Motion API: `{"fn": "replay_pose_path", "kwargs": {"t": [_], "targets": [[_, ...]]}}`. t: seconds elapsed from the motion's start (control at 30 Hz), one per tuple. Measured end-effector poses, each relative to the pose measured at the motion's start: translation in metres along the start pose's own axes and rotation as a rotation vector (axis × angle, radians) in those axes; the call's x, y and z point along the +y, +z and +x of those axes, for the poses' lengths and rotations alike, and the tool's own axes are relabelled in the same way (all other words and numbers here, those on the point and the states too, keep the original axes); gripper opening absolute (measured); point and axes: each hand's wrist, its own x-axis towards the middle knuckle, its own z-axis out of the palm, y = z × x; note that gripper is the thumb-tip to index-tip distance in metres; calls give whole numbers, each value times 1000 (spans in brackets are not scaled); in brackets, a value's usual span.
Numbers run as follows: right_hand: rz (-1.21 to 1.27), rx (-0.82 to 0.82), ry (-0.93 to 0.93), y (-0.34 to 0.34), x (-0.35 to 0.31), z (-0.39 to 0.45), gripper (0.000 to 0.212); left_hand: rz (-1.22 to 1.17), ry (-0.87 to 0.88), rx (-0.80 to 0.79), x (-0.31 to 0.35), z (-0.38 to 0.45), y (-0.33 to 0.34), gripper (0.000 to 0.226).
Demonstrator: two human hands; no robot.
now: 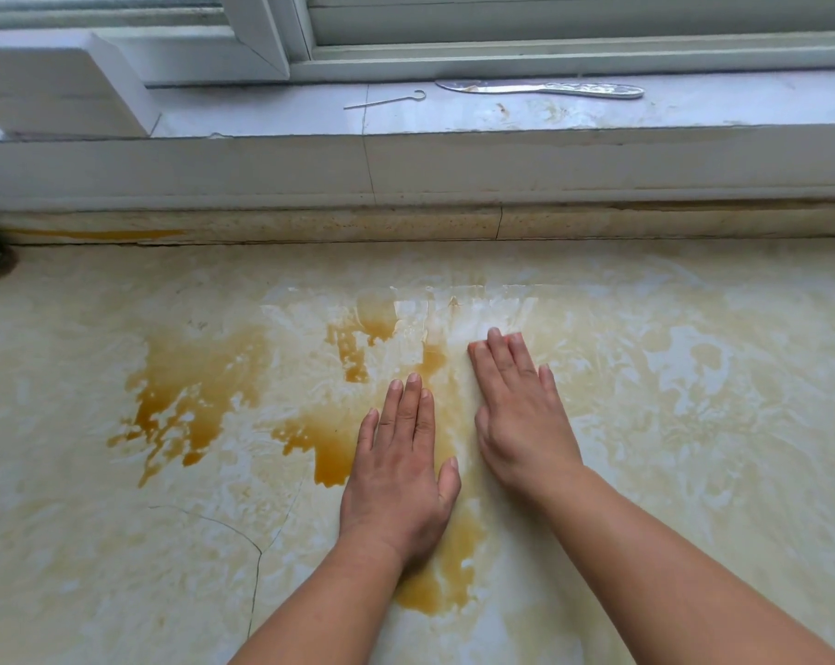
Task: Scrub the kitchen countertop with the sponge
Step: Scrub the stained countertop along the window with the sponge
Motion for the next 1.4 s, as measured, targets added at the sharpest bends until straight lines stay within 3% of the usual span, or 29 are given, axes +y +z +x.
{"fn": "replay_pose_path", "kwargs": {"t": [0.17,0.4,0.63,0.9,1.03,1.23,1.4], "targets": [[46,16,101,-21,-1,61,71,-3,-6,13,-1,-1,2,82],[19,15,-16,1,1,2,76,10,-5,-7,0,-1,3,82],[66,-16,1,-12,-20,56,74,-29,-28,-17,2,0,0,80],[83,25,-2,-12,-11,80,73,-78,36,89,-3,110,-40,68],[73,31,4,-21,-13,105,73,-52,30,95,-5,116,-36,74],[115,-38,-88,-13,4,60,73,-77,35,99,-5,116,-38,76],[52,-83,-193,-33,3,129,62,-91,16,119,-6,115,-40,79]]}}
